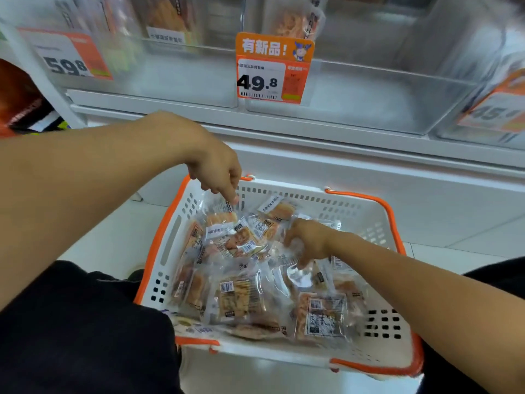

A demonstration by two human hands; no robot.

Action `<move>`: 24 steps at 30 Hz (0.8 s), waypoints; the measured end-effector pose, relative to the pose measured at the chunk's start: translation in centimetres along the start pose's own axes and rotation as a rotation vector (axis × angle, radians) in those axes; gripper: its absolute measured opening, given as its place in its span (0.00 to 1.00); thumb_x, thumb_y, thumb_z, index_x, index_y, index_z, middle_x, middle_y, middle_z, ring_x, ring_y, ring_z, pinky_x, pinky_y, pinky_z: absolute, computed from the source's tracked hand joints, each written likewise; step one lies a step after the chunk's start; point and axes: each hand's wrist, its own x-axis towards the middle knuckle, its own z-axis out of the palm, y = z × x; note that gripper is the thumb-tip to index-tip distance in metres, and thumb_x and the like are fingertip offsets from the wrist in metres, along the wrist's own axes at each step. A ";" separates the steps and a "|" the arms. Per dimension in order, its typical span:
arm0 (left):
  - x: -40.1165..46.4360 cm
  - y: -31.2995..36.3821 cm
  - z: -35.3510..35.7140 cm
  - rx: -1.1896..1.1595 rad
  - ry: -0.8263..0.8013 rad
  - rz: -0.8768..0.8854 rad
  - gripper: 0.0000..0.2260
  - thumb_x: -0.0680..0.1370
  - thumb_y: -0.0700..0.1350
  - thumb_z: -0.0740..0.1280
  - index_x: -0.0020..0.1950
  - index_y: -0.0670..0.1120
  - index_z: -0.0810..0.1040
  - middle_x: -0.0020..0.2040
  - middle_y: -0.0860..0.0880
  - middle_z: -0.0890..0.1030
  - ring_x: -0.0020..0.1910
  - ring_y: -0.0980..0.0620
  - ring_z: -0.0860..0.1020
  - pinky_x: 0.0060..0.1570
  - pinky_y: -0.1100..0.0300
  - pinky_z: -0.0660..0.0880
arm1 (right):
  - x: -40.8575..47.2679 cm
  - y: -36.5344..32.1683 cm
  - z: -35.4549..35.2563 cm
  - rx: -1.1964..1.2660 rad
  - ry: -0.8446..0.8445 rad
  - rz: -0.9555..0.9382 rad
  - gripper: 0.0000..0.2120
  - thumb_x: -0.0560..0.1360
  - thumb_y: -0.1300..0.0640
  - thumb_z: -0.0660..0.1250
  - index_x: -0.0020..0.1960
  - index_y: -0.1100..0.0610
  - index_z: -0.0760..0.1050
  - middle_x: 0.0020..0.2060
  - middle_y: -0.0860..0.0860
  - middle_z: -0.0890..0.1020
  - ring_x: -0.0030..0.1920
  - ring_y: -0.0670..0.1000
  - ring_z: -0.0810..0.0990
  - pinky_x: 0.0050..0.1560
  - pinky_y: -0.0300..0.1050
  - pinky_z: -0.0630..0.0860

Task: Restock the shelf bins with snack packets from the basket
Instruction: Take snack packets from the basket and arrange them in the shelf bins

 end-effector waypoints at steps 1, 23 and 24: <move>0.0 0.1 -0.2 -0.006 0.008 0.003 0.19 0.78 0.59 0.66 0.64 0.49 0.76 0.57 0.49 0.79 0.55 0.49 0.78 0.61 0.50 0.75 | 0.2 0.2 0.2 0.050 -0.014 -0.001 0.30 0.64 0.57 0.82 0.64 0.50 0.77 0.63 0.51 0.74 0.60 0.54 0.74 0.56 0.44 0.72; -4.3 -2.8 -2.8 -1.285 -0.116 0.667 0.30 0.62 0.52 0.82 0.63 0.50 0.80 0.65 0.45 0.79 0.65 0.38 0.77 0.61 0.36 0.73 | -10.6 -10.0 -19.3 2.017 0.020 -0.532 0.20 0.74 0.63 0.65 0.63 0.73 0.74 0.58 0.67 0.80 0.60 0.59 0.82 0.62 0.46 0.78; -4.7 -3.6 -2.8 -1.388 -0.177 0.743 0.33 0.62 0.54 0.82 0.65 0.50 0.79 0.66 0.42 0.78 0.66 0.37 0.75 0.62 0.33 0.71 | -10.8 -10.3 -19.7 1.936 0.141 -0.502 0.18 0.73 0.66 0.65 0.61 0.72 0.75 0.56 0.67 0.82 0.58 0.58 0.83 0.59 0.44 0.79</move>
